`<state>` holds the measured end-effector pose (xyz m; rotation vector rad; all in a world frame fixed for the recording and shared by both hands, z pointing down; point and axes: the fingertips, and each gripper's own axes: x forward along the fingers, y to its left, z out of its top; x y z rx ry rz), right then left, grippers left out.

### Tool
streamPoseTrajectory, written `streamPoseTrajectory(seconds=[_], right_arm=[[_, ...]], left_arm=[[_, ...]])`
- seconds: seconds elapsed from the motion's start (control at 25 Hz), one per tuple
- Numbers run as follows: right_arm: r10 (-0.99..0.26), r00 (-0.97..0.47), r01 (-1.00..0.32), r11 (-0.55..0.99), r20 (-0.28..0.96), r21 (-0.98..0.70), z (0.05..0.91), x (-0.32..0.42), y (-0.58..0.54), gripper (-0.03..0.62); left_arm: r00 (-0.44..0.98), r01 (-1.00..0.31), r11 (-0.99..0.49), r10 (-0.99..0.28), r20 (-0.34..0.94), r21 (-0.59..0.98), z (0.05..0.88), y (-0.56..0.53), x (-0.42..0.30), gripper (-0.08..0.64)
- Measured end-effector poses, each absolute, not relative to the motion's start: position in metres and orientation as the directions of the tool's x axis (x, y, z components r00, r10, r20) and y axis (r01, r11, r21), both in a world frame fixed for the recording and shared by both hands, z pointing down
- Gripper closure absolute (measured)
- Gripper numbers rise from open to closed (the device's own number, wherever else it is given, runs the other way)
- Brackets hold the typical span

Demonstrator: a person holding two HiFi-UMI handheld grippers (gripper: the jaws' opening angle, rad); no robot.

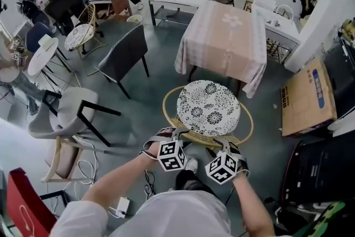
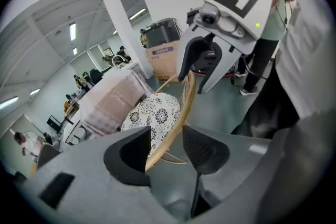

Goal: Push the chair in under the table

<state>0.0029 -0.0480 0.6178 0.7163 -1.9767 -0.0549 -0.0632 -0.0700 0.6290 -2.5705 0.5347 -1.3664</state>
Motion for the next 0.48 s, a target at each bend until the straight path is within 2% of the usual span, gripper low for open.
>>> streamPoseTrajectory(seconds=[0.4,0.48], right_arm=[[-0.457,-0.293,-0.388,0.860,0.840,0.332,0.648,0.018,-0.055,0.448],[-0.446,-0.280,-0.371,0.867,0.850,0.332,0.653,0.021,-0.055,0.449]], left_arm=[[0.402,-0.064,-0.931,-0.354,0.845,-0.359,0.664,-0.079,-0.062,0.383],[0.375,-0.042,-0.927,-0.361,0.854,-0.373,0.668,-0.082,-0.065,0.437]])
